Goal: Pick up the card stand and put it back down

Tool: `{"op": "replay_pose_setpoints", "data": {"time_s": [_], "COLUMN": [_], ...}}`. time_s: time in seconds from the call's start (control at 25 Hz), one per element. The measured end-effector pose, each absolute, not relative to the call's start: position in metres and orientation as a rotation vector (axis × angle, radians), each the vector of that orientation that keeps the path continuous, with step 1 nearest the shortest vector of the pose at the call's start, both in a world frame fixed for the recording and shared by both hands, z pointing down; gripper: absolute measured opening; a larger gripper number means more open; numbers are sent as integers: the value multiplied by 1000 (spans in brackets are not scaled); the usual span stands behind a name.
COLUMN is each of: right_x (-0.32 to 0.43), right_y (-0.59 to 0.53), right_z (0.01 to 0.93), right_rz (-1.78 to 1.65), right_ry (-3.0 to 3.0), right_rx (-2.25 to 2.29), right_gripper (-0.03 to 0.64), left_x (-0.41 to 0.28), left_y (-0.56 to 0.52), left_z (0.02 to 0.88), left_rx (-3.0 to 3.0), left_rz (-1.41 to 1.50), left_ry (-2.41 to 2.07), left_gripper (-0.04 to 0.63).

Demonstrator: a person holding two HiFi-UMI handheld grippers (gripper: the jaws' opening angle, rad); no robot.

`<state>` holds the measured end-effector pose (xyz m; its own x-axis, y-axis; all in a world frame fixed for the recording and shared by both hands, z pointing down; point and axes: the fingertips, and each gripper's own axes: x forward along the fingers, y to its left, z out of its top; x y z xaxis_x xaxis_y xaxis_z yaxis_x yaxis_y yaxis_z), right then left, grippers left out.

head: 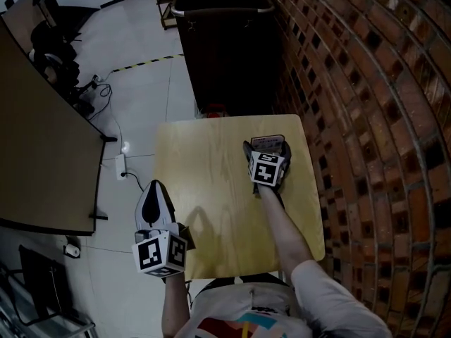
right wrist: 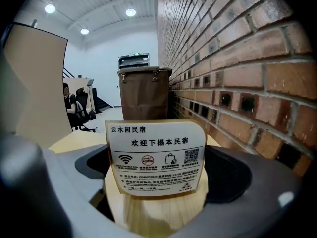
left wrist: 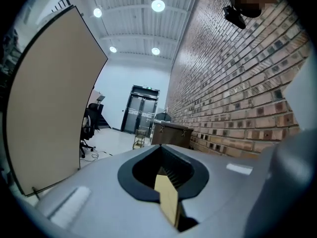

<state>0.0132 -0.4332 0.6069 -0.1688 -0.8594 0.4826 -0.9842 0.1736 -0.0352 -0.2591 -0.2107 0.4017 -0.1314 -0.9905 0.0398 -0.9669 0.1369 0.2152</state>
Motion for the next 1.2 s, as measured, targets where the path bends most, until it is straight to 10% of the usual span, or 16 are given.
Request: {"op": "replay_pose_setpoints", "data": {"time_s": [1.08,1.2], "right_x": [9,18], "right_y": [-424,-376], "right_z": [554,524], "right_rz": [506,513], "right_ry": [-2321,-2420], "right_rx": [1766,1730], "right_gripper": [575,499], "left_x": [-254,-249], "left_y": [-210,-203], "left_z": [399,401], "left_rx": [1962,1971], "left_rz": [-196,-202], "left_ry": [-2226,-2212], "left_gripper": [5,5]}}
